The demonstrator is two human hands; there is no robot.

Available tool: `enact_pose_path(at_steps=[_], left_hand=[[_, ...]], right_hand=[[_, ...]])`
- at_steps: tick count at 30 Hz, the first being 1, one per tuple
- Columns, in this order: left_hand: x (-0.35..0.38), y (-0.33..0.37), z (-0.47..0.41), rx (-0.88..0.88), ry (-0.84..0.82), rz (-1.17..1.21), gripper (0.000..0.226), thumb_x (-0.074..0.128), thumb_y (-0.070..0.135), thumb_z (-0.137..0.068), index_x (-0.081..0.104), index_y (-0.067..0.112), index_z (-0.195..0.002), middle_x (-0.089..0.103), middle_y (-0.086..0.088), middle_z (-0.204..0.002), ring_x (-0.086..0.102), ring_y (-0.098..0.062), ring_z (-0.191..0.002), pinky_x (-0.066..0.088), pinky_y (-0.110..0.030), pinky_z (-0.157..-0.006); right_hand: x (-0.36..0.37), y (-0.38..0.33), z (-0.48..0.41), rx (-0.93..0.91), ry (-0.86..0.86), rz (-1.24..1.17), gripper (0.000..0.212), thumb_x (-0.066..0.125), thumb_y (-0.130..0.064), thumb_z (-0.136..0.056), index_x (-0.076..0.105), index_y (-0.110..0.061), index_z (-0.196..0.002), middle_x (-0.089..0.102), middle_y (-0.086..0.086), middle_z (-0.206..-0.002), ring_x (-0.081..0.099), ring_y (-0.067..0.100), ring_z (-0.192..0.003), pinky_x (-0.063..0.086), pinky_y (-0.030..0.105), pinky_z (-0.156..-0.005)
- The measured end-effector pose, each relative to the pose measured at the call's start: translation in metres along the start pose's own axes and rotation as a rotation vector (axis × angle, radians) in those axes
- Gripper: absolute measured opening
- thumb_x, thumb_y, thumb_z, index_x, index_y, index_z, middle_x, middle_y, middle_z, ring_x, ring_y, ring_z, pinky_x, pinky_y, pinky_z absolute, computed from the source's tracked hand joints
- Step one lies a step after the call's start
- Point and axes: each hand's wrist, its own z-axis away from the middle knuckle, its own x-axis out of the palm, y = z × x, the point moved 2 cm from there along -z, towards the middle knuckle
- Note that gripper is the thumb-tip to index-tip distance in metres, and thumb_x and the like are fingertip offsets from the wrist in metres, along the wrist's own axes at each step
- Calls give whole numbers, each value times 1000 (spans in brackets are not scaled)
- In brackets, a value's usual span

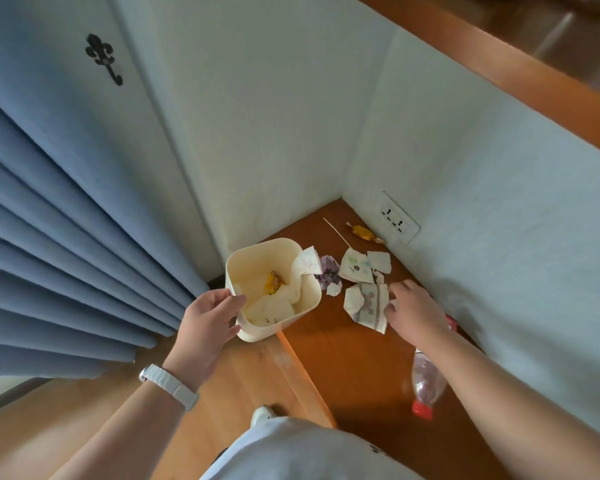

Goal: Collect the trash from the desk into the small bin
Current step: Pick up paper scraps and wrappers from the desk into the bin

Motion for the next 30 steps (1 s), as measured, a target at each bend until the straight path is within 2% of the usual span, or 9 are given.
enact_pose_path(at_steps=[2,4,9,12,16,19,22,26,30], left_hand=[[6,1,-2,-4,-4,-8,16,74,26,-91,73,16,-104,83,-4,-97,75,-19,-96,59,-38,-83],[13,2,-4,-8,-1,-11,16,74,25,-92,73,15,-105,83,-4,-98,76,-16,-95,59,-38,-84],[29,4,-6,-9,-18,-29,18,72,24,-93,73,14,-108,83,-3,-99,78,-14,-93,60,-37,-85],[35,5,-6,-10,-22,-44,18,72,24,-94,73,14,-109,83,-2,-99,77,-14,-94,60,-36,-85],[38,5,-2,-6,-18,-59,17,71,23,-94,72,14,-108,82,-4,-102,76,-17,-97,59,-35,-83],[37,5,-1,-8,-4,-62,16,71,23,-94,73,15,-108,82,-4,-102,76,-18,-99,59,-36,-83],[35,5,0,-7,-1,-59,16,72,23,-94,73,15,-108,83,-3,-102,76,-18,-99,59,-35,-82],[34,5,4,4,-16,-63,17,72,24,-94,73,16,-108,84,-1,-98,77,-15,-96,59,-32,-78],[36,6,8,16,-48,-70,18,72,25,-93,74,16,-108,83,0,-93,76,-16,-94,59,-31,-77]], right_hand=[[9,17,-7,57,-77,47,47,59,-33,-92,50,-21,-136,51,4,-138,55,22,-118,53,40,-91],[16,24,-13,54,-105,90,47,59,-31,-92,50,-22,-137,52,4,-137,55,22,-117,52,39,-91],[30,27,-23,5,-151,185,24,55,-26,-93,57,-22,-116,54,-2,-104,53,13,-87,45,27,-67],[35,28,-25,-32,-149,191,19,56,-27,-93,56,-22,-111,52,-2,-100,53,13,-79,49,26,-65],[39,27,-26,-41,-145,118,16,57,-27,-93,57,-22,-109,57,-3,-98,59,13,-80,54,29,-67],[40,27,-26,-33,-158,131,7,56,-26,-95,57,-23,-101,58,-5,-92,59,12,-75,49,25,-61],[30,28,-23,-4,-109,115,2,53,-24,-95,54,-23,-95,58,-6,-89,57,11,-72,43,25,-57],[1,22,-11,-16,52,-21,3,57,-23,-93,58,-22,-95,58,-7,-87,54,10,-68,48,27,-57],[-35,-2,8,-108,194,-169,6,62,-23,-93,60,-19,-97,59,-8,-85,51,6,-64,33,19,-48]])
